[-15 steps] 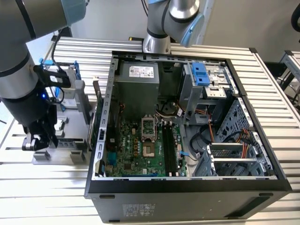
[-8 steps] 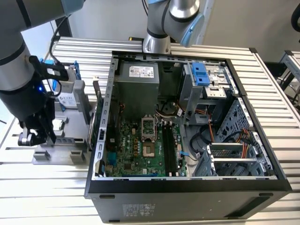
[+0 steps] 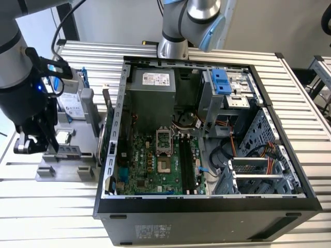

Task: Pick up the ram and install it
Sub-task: 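Pick up the ram and move it above insertion slot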

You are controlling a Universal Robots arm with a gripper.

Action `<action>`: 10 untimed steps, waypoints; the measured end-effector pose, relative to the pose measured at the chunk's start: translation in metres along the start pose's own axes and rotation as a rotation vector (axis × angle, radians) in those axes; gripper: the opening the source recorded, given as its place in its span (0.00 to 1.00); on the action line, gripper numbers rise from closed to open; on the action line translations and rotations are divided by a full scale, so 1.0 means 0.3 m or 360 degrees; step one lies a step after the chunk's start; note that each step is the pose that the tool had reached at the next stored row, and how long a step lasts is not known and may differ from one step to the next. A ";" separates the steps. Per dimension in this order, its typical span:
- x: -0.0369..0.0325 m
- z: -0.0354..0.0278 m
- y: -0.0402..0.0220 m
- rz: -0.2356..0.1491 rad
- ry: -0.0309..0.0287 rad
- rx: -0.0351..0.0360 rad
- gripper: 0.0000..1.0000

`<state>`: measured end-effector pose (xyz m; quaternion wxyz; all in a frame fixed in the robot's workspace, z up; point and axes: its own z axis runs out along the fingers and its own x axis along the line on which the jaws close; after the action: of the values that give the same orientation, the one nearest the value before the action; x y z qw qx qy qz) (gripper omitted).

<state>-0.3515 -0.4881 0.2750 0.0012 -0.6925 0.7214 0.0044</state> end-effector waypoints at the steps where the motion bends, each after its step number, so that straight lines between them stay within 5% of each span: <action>1: 0.000 -0.007 0.000 0.0000 0.00001 0.0000 0.00; 10: -0.001 -0.071 0.000 0.0004 -0.00001 0.0000 0.00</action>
<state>-0.3515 -0.4881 0.2964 0.0012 -0.6917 0.7222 0.0044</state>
